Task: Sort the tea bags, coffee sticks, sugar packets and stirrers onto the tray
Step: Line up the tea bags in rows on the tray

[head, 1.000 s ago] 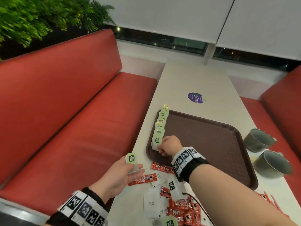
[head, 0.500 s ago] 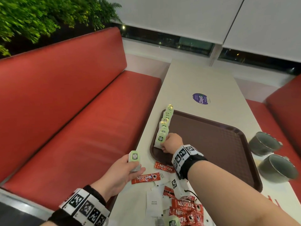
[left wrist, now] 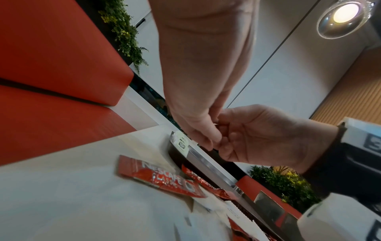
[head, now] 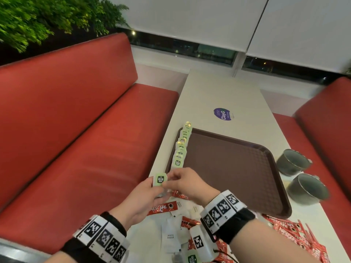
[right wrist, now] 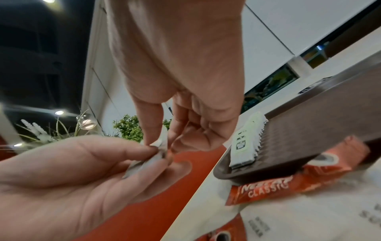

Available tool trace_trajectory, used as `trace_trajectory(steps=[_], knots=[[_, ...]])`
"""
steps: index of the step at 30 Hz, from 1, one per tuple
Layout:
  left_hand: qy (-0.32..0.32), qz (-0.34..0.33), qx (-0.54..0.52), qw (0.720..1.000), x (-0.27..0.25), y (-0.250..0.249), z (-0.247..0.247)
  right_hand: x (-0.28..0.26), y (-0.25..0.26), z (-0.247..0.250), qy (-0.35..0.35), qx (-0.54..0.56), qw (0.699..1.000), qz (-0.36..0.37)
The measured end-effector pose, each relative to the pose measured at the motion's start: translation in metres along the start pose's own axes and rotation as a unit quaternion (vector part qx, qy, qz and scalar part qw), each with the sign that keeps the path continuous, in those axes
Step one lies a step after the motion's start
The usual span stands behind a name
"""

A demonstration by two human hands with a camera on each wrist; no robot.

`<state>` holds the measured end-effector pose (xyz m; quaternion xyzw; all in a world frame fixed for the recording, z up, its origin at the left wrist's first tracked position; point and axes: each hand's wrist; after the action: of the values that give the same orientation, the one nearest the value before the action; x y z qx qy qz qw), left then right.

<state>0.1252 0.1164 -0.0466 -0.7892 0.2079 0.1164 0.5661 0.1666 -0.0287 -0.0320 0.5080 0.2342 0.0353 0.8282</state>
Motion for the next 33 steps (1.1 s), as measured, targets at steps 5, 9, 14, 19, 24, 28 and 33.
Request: trace_trajectory(steps=[5,9,14,19,24,28,33], knots=[[0.0,0.004,-0.002,1.0,0.002,0.0,-0.004,-0.002,-0.006,-0.002,-0.044,0.034,0.998,0.016],[-0.028,0.002,0.019,0.999,0.0,0.002,0.005,0.008,-0.01,0.014,-0.109,0.052,0.992,-0.022],[-0.051,0.008,0.022,0.998,-0.003,0.002,0.022,0.037,-0.019,0.022,-0.156,0.044,0.982,-0.095],[-0.072,-0.001,0.015,0.997,-0.009,0.001,0.032,0.056,-0.021,0.019,-0.148,-0.009,0.977,-0.151],[-0.082,0.0,0.0,0.997,-0.014,0.004,0.038,0.075,-0.023,0.019,-0.139,-0.087,0.97,-0.179],[-0.083,0.003,0.018,0.996,-0.018,0.008,0.036,0.074,-0.021,0.024,-0.133,-0.092,0.975,-0.15],[-0.066,-0.008,0.063,0.996,-0.026,0.011,0.025,0.041,-0.006,0.042,-0.182,-0.027,0.973,-0.139]])
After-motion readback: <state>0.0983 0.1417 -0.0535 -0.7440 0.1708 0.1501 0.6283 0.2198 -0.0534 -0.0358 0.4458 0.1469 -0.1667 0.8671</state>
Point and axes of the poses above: each hand's wrist, its own x-axis towards the middle knuckle, its own z-axis out of the back of the hand, y = z × x, and after that the axes turned 2 degrees about -z, right-handed
